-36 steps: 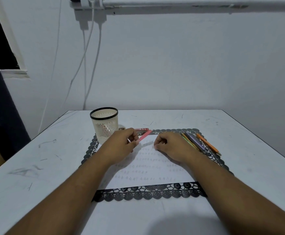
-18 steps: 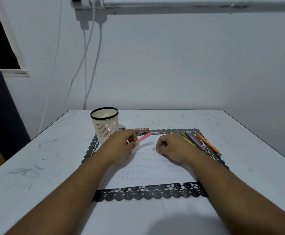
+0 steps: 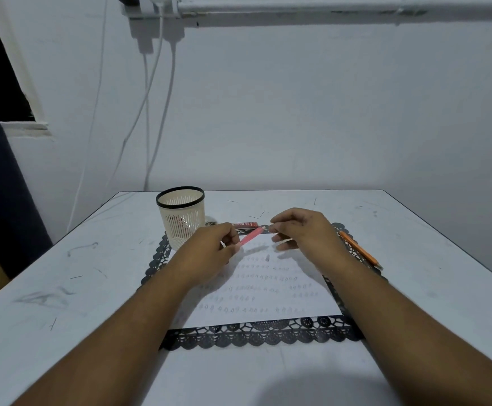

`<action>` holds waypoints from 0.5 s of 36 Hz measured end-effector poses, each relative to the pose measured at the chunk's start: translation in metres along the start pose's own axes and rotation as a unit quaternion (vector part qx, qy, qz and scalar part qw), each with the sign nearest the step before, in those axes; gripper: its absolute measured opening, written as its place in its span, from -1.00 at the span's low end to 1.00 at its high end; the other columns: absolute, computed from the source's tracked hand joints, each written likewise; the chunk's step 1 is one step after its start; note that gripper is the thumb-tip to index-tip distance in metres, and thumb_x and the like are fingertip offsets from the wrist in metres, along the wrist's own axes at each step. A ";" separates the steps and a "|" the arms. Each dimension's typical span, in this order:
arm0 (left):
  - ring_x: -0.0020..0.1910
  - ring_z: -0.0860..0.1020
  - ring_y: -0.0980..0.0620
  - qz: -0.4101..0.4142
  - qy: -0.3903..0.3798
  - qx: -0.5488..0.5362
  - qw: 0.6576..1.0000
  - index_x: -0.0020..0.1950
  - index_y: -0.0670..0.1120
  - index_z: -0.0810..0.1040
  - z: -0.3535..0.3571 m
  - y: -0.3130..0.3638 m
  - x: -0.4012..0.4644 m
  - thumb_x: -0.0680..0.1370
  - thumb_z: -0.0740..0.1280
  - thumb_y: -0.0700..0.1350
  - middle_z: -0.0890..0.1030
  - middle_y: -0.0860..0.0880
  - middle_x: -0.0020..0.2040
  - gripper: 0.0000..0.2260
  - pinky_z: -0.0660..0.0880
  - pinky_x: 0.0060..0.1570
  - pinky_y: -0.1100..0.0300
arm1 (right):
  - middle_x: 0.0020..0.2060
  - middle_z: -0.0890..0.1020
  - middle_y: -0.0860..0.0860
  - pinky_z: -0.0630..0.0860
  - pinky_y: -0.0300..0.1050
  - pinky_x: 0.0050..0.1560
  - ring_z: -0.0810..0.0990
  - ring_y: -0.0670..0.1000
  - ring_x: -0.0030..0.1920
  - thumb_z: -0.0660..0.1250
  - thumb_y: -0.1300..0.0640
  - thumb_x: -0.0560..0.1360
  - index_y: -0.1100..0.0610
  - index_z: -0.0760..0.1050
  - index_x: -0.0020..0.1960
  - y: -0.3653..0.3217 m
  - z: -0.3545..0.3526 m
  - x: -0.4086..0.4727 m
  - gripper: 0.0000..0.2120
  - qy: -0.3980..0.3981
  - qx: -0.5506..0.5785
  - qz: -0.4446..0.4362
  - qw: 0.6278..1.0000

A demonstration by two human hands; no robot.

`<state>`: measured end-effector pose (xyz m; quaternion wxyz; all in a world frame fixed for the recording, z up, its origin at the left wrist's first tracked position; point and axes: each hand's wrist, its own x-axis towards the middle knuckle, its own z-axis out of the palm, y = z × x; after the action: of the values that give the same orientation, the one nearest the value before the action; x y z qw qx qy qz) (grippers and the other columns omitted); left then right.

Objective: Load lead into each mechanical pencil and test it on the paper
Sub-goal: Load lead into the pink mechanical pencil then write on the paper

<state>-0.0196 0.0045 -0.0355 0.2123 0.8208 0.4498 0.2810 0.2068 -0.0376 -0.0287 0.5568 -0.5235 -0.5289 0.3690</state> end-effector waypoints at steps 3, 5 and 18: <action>-0.25 0.63 0.16 0.003 0.005 -0.004 1.000 -0.10 0.11 0.56 0.001 0.000 0.000 0.64 0.38 -0.06 0.65 0.14 -0.12 -0.87 0.53 -0.19 0.20 | -0.07 0.76 0.20 0.70 0.14 -0.03 0.75 0.15 -0.07 0.44 0.30 0.57 0.31 0.63 0.07 -0.004 0.003 -0.002 -0.90 0.009 0.063 0.007 0.998; -0.23 0.63 0.14 0.004 0.008 -0.005 1.000 -0.09 0.12 0.56 0.001 0.001 0.000 0.64 0.38 -0.05 0.64 0.14 -0.13 -0.88 0.55 -0.17 0.17 | -0.06 0.75 0.21 0.71 0.10 -0.05 0.76 0.15 -0.03 0.45 0.28 0.57 0.29 0.64 0.04 -0.004 0.006 -0.003 -0.92 0.009 0.074 0.010 0.997; -0.21 0.63 0.14 0.014 0.008 -0.001 1.000 -0.08 0.13 0.56 0.003 0.000 0.001 0.64 0.38 -0.05 0.63 0.13 -0.13 -0.88 0.53 -0.19 0.20 | -0.11 0.76 0.20 0.70 -0.05 -0.15 0.75 0.10 -0.09 0.43 0.28 0.59 0.28 0.66 0.02 0.002 0.013 -0.004 -0.94 0.012 0.068 0.008 0.998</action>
<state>-0.0169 0.0047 -0.0376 0.2053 0.8247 0.4398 0.2905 0.1935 -0.0381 -0.0326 0.5948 -0.4931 -0.4914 0.4020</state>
